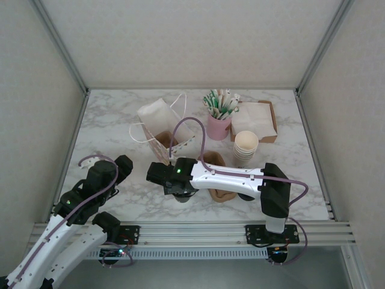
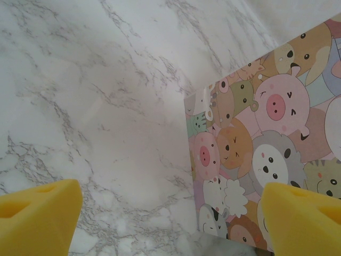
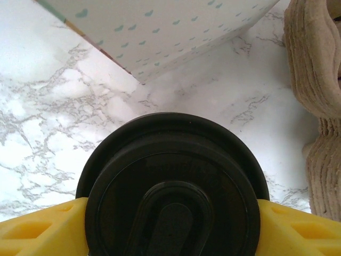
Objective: Pack the takeout coffee
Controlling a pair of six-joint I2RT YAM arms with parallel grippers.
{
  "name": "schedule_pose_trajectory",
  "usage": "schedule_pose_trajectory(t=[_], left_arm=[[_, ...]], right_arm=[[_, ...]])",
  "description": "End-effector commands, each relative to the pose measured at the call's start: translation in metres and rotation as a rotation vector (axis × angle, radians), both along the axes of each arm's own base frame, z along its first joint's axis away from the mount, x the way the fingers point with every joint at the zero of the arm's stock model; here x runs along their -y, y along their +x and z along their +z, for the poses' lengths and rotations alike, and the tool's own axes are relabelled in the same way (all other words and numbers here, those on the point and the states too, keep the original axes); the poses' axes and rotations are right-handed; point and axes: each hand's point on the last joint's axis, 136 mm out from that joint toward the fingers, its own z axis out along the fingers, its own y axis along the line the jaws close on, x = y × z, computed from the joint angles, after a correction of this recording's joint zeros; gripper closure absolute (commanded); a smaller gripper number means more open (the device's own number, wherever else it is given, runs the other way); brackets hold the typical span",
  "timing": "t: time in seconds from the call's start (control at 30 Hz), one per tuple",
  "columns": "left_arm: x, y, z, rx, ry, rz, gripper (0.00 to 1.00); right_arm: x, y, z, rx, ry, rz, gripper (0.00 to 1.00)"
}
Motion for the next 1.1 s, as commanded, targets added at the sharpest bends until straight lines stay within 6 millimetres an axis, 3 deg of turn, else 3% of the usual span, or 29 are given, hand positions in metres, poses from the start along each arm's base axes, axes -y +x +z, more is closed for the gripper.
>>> schedule_pose_trajectory(t=[0.0,0.5,1.07], left_arm=[[-0.005,-0.004,-0.006,-0.025,0.024,0.015,0.13],[-0.006,-0.004,-0.008,-0.031,0.028,0.019,0.13],[-0.002,-0.003,-0.007,-0.033,0.02,0.007,0.13]], right_arm=[[0.016,-0.005,0.013,-0.01,-0.03,0.055,0.26],[0.014,-0.017,-0.004,-0.073,-0.013,0.095,0.24],[0.016,-0.013,-0.001,-0.052,-0.01,0.075,0.16]])
